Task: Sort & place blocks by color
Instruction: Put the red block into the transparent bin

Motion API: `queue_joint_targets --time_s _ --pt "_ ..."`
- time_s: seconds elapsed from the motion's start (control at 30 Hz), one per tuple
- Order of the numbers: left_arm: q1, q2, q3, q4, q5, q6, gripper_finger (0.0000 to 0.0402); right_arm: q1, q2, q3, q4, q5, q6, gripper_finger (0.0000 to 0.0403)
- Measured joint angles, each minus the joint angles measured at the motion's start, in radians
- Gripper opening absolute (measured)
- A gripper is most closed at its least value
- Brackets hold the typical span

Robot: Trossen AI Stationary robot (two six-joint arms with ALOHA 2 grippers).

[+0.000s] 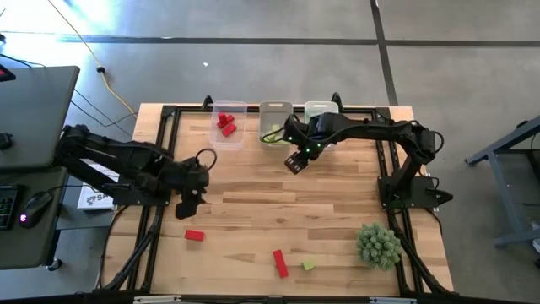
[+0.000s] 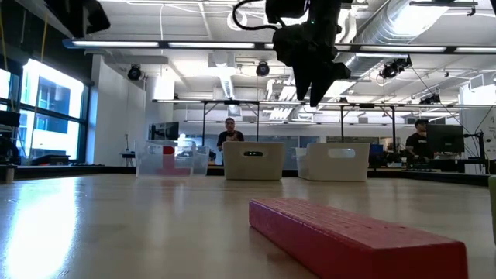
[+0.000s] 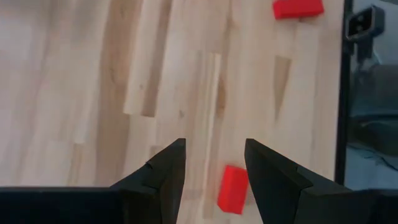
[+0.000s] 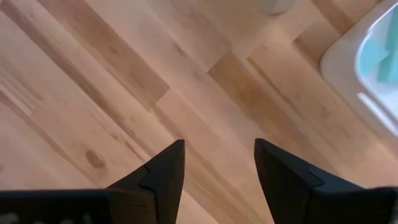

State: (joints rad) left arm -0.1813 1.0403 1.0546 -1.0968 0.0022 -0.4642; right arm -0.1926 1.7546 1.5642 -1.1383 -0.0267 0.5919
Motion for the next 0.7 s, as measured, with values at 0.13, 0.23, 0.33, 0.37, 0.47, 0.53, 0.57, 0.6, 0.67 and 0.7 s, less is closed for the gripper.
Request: queue_joint_targets --time_s 0.13,0.23,0.33,0.37,0.47,0.53,0.57,0.6,0.67,0.7 --pt "-0.090 -0.004 0.000 -0.007 -0.014 -0.072 0.0152 0.034 0.000 0.000 0.000 0.011 0.015 0.0181" --pt "-0.137 -0.003 0.000 -0.008 -0.014 -0.149 0.0152 0.061 0.000 0.000 0.000 0.051 0.042 0.0181" --pt "-0.178 -0.003 0.000 -0.008 -0.014 -0.232 0.0152 0.086 0.000 0.000 0.001 0.077 0.071 0.0181" --pt "-0.190 -0.003 0.000 -0.011 -0.014 -0.254 0.0152 0.094 0.000 0.000 0.001 0.082 0.082 0.0181" --pt "-0.230 -0.003 0.000 -0.032 -0.012 -0.309 0.0156 0.115 0.000 0.000 0.002 0.091 0.096 0.0181" --pt "-0.259 -0.003 0.000 -0.064 -0.008 -0.344 0.0165 0.126 0.000 0.000 0.005 0.092 0.116 0.0181" --pt "-0.275 -0.002 0.000 -0.078 -0.006 -0.356 0.0171 0.132 0.000 0.000 0.009 0.094 0.123 0.0181" --pt "-0.291 0.000 0.000 -0.089 -0.006 -0.366 0.0178 0.137 0.000 0.000 0.013 0.096 0.131 0.0181" --pt "-0.319 0.003 0.000 -0.111 -0.012 -0.373 0.0193 0.149 0.000 0.000 0.022 0.108 0.145 0.0181" --pt "-0.333 0.004 0.000 -0.115 -0.023 -0.369 0.0201 0.155 0.000 0.000 0.027 0.117 0.153 0.0181"
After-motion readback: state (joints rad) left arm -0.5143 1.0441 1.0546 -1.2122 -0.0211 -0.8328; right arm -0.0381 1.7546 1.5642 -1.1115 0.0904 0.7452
